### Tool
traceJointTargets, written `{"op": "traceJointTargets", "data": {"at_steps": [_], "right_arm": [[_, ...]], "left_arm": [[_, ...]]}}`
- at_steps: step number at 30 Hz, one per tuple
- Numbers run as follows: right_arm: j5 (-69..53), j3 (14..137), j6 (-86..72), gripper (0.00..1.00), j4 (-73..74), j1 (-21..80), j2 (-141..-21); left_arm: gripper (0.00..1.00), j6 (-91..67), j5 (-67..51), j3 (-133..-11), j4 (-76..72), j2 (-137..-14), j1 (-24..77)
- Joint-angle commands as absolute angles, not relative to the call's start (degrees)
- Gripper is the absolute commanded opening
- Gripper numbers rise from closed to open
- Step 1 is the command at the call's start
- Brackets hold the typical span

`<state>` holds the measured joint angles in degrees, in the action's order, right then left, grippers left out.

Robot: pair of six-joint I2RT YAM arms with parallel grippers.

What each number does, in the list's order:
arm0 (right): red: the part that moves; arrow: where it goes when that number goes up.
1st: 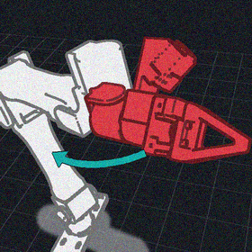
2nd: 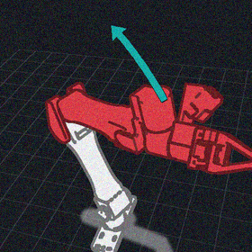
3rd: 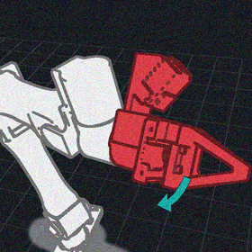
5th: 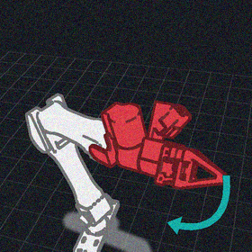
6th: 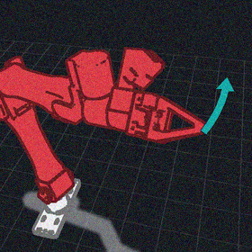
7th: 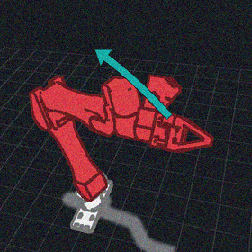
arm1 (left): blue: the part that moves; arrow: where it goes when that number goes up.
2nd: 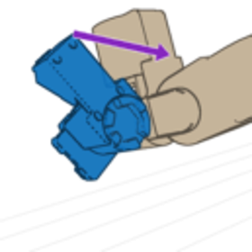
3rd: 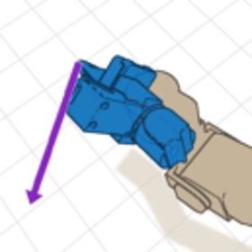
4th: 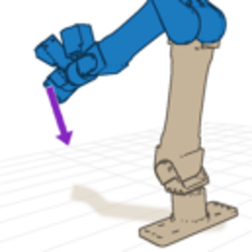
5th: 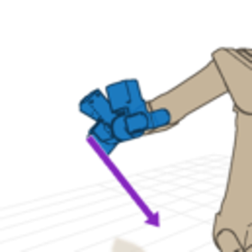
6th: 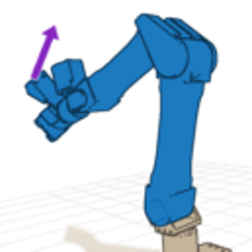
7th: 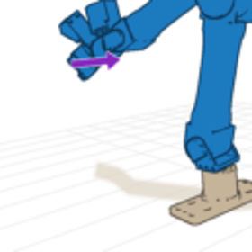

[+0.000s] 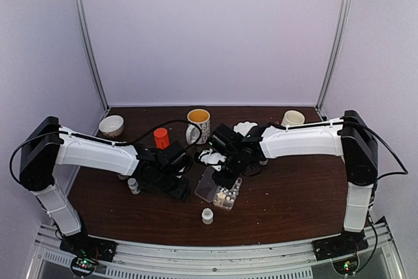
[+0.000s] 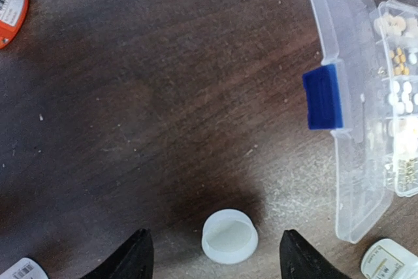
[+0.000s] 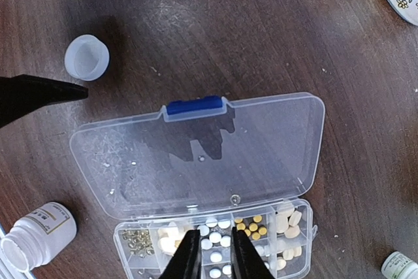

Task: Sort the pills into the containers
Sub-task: Pick up the pill bottle from the center of the board.

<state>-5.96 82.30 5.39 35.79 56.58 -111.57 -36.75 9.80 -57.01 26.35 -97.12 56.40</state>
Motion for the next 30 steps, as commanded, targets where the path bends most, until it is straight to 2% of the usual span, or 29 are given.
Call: {"op": "traceJointTargets", "data": {"at_steps": [1, 8, 13, 19, 30], "right_arm": [[-4.9, 83.8, 6.8, 0.15, 34.3, 56.9, -112.9], [-5.4, 83.5, 6.6, 0.14, 31.7, 56.3, -114.1], [-5.6, 83.6, 6.8, 0.13, 31.8, 55.8, -115.0], [-5.4, 83.5, 7.6, 0.13, 32.1, 55.2, -116.1], [-5.1, 83.5, 7.2, 0.12, 31.1, 54.3, -117.9]], "left_arm": [[0.67, -36.2, 9.1, -57.1, 24.0, -99.3, 56.2], [0.64, -37.5, 8.3, -56.2, 21.8, -101.0, 56.1], [0.47, -38.2, 8.8, -55.9, 22.5, -101.5, 56.1], [0.34, -38.2, 10.5, -56.1, 25.6, -99.9, 56.1], [0.33, -39.0, 11.9, -56.8, 30.7, -90.2, 56.0]]}}
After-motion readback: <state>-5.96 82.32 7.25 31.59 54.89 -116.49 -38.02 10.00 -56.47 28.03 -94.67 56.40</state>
